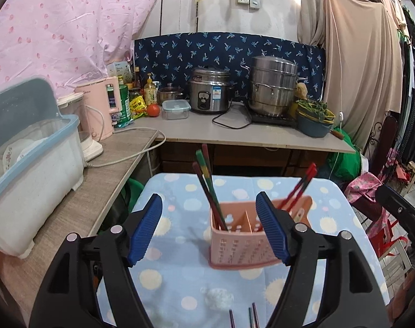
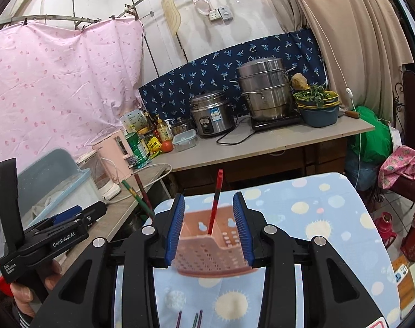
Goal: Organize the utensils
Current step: 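Bring both grippers back over the remaining dark red chopsticks, then close the right gripper on a dark red chopstick while the left gripper grasps another dark red chopstick, then lift the dark red chopstick with the right gripper while the left gripper lifts its chopstick, then lower the dark red chopstick into the holder with the right gripper while the left lowers its own, then open both grippers to release the chopsticks in the holder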
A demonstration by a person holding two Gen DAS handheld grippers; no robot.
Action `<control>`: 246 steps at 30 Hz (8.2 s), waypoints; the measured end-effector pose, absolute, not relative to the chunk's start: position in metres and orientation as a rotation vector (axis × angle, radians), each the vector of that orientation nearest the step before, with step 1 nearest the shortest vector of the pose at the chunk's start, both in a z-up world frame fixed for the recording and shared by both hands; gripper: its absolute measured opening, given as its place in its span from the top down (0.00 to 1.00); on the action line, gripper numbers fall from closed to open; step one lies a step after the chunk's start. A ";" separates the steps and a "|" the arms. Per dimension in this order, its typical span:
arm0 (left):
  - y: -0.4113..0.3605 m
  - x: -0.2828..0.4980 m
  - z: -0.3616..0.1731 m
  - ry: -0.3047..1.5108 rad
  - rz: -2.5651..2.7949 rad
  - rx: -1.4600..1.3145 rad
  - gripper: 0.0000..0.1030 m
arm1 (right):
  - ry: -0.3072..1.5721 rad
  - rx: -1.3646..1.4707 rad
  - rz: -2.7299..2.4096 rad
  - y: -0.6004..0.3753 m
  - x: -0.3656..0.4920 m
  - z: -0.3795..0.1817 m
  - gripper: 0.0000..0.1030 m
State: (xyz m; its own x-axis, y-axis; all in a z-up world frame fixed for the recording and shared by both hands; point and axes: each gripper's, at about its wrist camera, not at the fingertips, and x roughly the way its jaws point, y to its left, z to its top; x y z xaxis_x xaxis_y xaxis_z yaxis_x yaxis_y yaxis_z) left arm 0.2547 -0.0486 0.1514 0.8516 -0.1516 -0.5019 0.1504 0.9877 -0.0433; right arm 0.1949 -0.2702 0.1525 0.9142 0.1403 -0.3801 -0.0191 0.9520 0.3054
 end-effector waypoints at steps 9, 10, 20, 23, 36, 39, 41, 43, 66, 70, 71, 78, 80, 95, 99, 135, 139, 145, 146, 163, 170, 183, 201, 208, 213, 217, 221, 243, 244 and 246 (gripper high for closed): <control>-0.030 0.200 0.105 0.601 -0.143 0.010 0.32 | 0.498 0.190 0.055 -0.252 0.127 0.109 0.65; -0.027 0.194 0.098 0.613 -0.143 0.013 0.32 | 0.513 0.178 0.054 -0.249 0.121 0.103 0.65; -0.010 0.144 0.031 0.751 -0.136 0.029 0.32 | 0.706 0.154 0.080 -0.219 0.063 0.027 0.65; -0.007 0.129 0.014 0.783 -0.132 0.026 0.32 | 0.757 0.154 0.092 -0.207 0.048 0.003 0.65; -0.004 0.091 -0.026 0.866 -0.127 0.030 0.32 | 0.849 0.077 0.134 -0.163 0.021 -0.043 0.66; -0.004 0.086 -0.030 0.877 -0.133 0.031 0.32 | 0.851 0.064 0.137 -0.157 0.021 -0.045 0.70; -0.005 0.084 -0.031 0.882 -0.135 0.035 0.32 | 0.853 0.051 0.133 -0.156 0.021 -0.047 0.74; -0.007 0.082 -0.033 0.886 -0.140 0.037 0.32 | 0.857 0.050 0.133 -0.155 0.022 -0.049 0.76; -0.037 0.056 -0.046 0.931 -0.263 0.070 0.32 | 0.854 0.095 0.070 -0.176 0.016 -0.056 0.94; -0.046 0.053 -0.051 0.940 -0.283 0.085 0.32 | 0.854 0.107 0.067 -0.179 0.014 -0.056 0.93; -0.048 0.053 -0.052 0.943 -0.284 0.087 0.32 | 0.853 0.107 0.067 -0.179 0.013 -0.056 0.93; -0.050 0.054 -0.064 0.982 -0.286 0.087 0.36 | 0.852 0.108 0.066 -0.179 0.013 -0.056 0.93; -0.051 0.053 -0.064 0.978 -0.279 0.093 0.38 | 0.850 0.107 0.066 -0.179 0.013 -0.056 0.93; -0.044 0.053 -0.063 0.960 -0.249 0.117 0.70 | 0.849 0.106 0.065 -0.179 0.012 -0.056 0.93; -0.041 0.054 -0.063 0.961 -0.252 0.110 0.89 | 0.849 0.101 0.061 -0.178 0.012 -0.056 0.93; -0.026 0.055 -0.061 1.011 -0.207 0.111 0.93 | 0.841 0.203 0.026 -0.187 0.008 -0.055 0.93; -0.025 0.055 -0.058 1.007 -0.200 0.097 0.93 | 0.829 0.209 0.030 -0.194 0.007 -0.048 0.93; -0.018 0.059 -0.040 0.975 -0.199 0.063 0.93 | 0.795 0.209 0.032 -0.207 0.010 -0.029 0.93; -0.017 0.060 -0.035 0.966 -0.200 0.057 0.93 | 0.786 0.209 0.033 -0.209 0.011 -0.023 0.93; -0.010 0.090 0.071 0.753 -0.241 -0.002 0.93 | 0.558 0.153 0.060 -0.231 0.039 0.095 0.93; -0.017 0.113 0.118 0.667 -0.268 -0.014 0.93 | 0.491 0.139 0.081 -0.233 0.062 0.136 0.93; -0.030 0.150 0.178 0.570 -0.300 -0.016 0.93 | 0.389 0.171 0.117 -0.242 0.103 0.196 0.93; -0.039 0.209 0.241 0.483 -0.296 -0.042 0.93 | 0.315 0.186 0.113 -0.246 0.179 0.249 0.93; -0.043 0.237 0.268 0.401 -0.268 -0.051 0.93 | 0.290 0.213 0.102 -0.249 0.218 0.259 0.93; -0.050 0.255 0.276 0.313 -0.246 -0.045 0.93 | 0.279 0.230 0.098 -0.246 0.247 0.257 0.93; -0.057 0.275 0.273 0.298 -0.249 -0.056 0.93 | 0.276 0.222 0.092 -0.241 0.268 0.252 0.93; -0.066 0.294 0.255 0.324 -0.254 -0.064 0.93 | 0.311 0.216 0.090 -0.236 0.285 0.234 0.93; -0.073 0.316 0.175 0.507 -0.251 -0.074 0.54 | 0.443 0.236 0.097 -0.241 0.286 0.172 0.67; -0.074 0.313 0.174 0.508 -0.247 -0.061 0.52 | 0.440 0.233 0.097 -0.241 0.282 0.173 0.65; -0.074 0.309 0.174 0.511 -0.239 -0.050 0.50 | 0.435 0.233 0.100 -0.242 0.277 0.175 0.63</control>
State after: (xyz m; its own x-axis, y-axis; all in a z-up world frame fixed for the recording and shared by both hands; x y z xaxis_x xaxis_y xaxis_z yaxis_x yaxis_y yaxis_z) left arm 0.3089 -0.0744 0.1736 0.8451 -0.2391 -0.4781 0.2141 0.9709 -0.1070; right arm 0.2767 -0.2417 0.1753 0.9024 0.1459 -0.4055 -0.0466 0.9685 0.2446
